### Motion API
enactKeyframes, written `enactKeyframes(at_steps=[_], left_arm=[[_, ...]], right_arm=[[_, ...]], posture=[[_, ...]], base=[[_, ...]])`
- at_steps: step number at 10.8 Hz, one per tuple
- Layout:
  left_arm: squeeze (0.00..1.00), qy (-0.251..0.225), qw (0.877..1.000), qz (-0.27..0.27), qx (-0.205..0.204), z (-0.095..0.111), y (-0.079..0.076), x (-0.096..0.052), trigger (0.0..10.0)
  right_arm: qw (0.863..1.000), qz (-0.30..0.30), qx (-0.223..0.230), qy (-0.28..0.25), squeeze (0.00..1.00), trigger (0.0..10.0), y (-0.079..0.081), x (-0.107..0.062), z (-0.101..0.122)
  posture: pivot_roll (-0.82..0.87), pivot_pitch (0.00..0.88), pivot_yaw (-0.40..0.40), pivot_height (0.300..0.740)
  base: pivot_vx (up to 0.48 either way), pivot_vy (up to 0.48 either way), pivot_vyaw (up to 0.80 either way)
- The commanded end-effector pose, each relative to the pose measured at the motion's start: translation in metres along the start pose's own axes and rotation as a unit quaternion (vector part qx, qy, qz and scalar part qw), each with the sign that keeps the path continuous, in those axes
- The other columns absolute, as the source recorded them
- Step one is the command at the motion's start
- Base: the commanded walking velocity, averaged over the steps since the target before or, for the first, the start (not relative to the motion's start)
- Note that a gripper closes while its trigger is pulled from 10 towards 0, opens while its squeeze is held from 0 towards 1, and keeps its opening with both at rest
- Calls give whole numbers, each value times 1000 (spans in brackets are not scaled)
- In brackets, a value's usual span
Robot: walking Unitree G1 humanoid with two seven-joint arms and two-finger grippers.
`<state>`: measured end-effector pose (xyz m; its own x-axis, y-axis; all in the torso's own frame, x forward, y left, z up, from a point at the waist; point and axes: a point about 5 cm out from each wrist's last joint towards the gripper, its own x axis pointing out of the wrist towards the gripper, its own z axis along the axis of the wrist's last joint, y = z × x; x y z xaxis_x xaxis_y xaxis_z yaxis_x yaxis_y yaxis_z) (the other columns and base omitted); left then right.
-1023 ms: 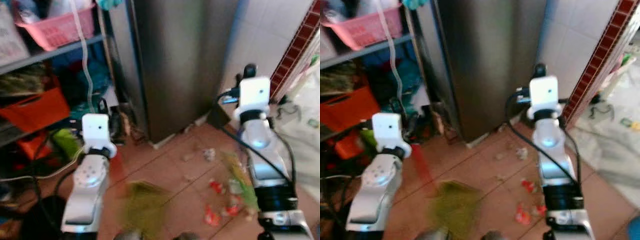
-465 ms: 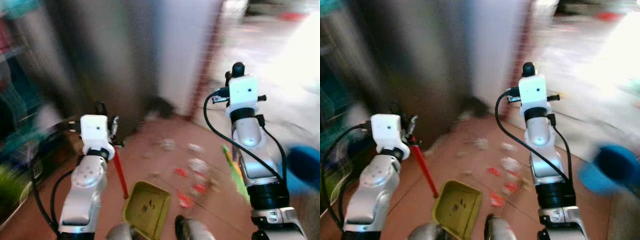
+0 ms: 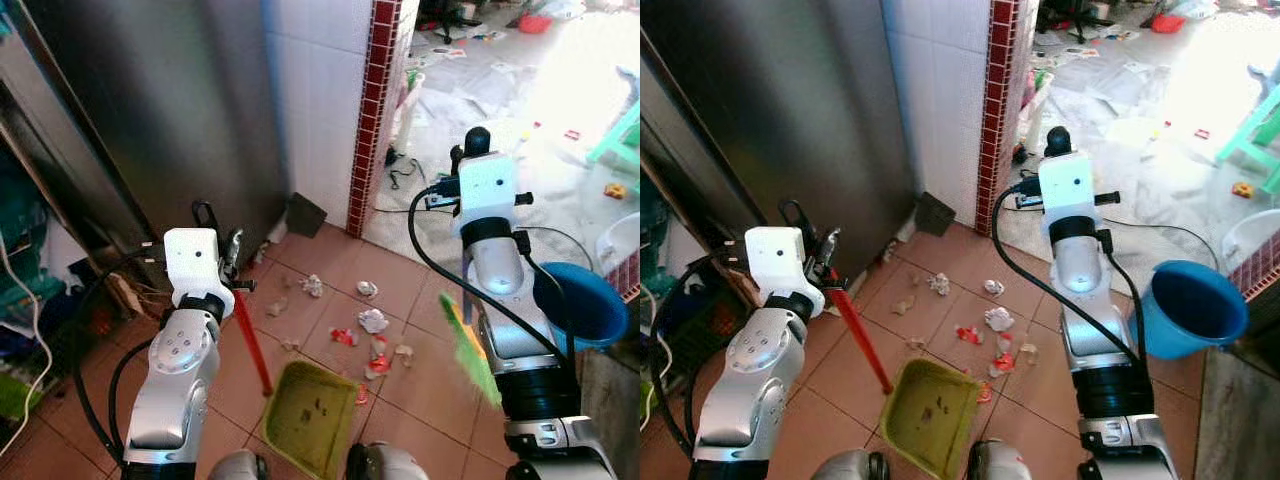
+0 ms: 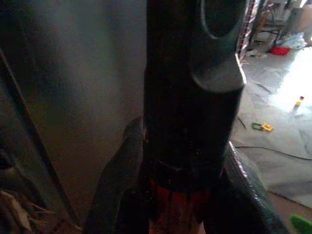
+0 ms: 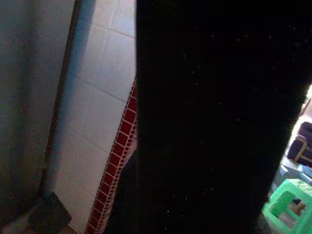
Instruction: Sweep floor
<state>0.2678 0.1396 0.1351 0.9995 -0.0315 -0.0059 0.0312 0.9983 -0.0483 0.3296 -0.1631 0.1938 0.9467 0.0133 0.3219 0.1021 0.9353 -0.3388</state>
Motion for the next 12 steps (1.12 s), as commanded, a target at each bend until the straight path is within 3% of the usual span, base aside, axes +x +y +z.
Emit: enactKeyframes(at_steps=[1, 7, 12], left_arm=[[0, -33, 999, 21, 4, 14, 5, 0, 10000], [0, -30, 999, 33, 11, 11, 11, -1, 10000], [0, -21, 999, 23, 16, 8, 9, -2, 10000]], right_arm=[[999, 3, -10, -31, 0, 10000, 0, 3, 11], [1000, 10, -1, -11, 0, 10000, 3, -2, 4], [1000, 23, 1, 5, 0, 10000, 6, -6, -4]], posture=[[-22, 57, 23, 740], [-26, 65, 24, 740], [-28, 76, 24, 740]], base=[[0, 0, 0], [0, 0, 0], [412, 0, 0]])
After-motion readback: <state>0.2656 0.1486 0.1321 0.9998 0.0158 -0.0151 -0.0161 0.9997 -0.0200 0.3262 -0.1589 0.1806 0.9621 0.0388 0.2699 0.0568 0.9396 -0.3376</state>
